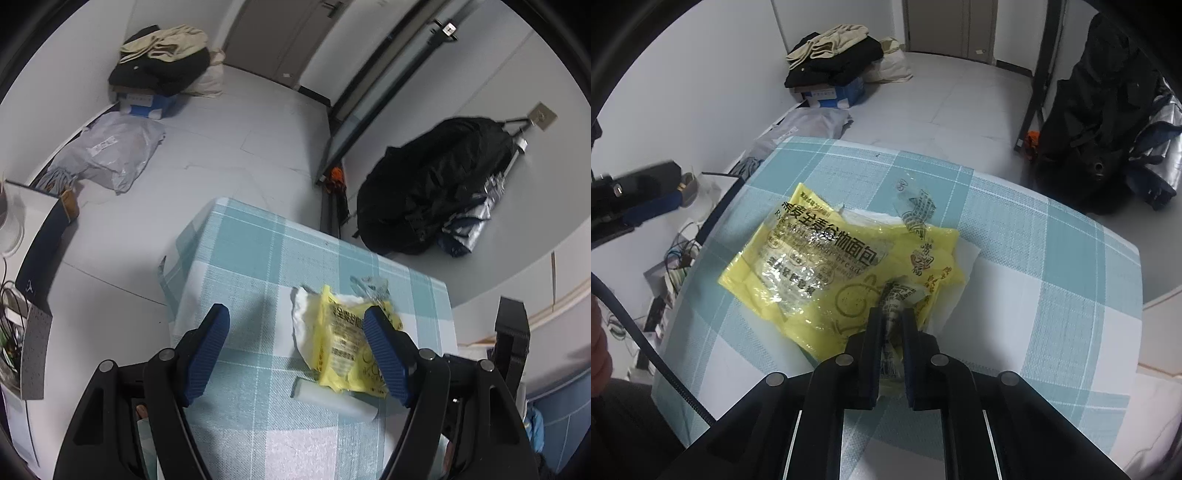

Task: Collect trash
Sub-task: 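Grasp the yellow bread wrapper with the left gripper and the small wrapper with the right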

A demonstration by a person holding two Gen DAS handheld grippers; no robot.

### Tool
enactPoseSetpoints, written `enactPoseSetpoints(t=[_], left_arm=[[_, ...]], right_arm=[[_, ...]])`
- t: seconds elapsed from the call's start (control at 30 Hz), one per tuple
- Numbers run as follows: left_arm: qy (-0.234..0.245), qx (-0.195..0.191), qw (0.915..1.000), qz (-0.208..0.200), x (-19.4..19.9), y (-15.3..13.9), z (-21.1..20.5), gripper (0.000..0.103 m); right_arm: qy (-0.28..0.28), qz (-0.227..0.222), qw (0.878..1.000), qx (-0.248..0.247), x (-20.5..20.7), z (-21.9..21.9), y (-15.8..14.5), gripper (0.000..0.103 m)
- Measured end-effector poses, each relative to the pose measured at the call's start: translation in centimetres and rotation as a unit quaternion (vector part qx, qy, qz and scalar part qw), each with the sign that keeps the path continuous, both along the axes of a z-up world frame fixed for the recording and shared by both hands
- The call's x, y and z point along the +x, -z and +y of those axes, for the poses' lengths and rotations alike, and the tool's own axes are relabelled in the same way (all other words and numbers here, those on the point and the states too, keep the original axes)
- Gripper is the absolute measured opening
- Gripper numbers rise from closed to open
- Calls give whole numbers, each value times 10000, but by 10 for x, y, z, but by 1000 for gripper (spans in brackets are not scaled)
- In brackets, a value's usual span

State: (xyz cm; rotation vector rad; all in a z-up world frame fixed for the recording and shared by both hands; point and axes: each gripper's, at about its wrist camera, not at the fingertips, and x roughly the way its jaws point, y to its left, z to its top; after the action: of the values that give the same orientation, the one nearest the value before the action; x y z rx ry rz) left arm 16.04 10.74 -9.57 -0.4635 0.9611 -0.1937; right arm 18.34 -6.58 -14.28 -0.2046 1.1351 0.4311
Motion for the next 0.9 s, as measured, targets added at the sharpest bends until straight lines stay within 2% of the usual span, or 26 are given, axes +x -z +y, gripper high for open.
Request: enactPoseSetpoints(t=[0.2,0.3,0.57,0.73,0.9], left_arm=[[518,-27,9984,238,1,9,-14,68],[724,162,9967,325,0,14,-23,66],[925,164,9931,700,2,29,-33,63],[1080,309,9895,910,4,39,-45,41],[1139,442,9878,969,4,42,-51,24]], right_arm=[[40,93,9996,277,0,-11,-6,7],[100,105,9990,424,-1,-18,-9,7],[220,132,9961,839,1,-32,-16,7],[257,97,9953,929,4,-36,-19,7],[247,109,9951,952,4,-39,-19,7]])
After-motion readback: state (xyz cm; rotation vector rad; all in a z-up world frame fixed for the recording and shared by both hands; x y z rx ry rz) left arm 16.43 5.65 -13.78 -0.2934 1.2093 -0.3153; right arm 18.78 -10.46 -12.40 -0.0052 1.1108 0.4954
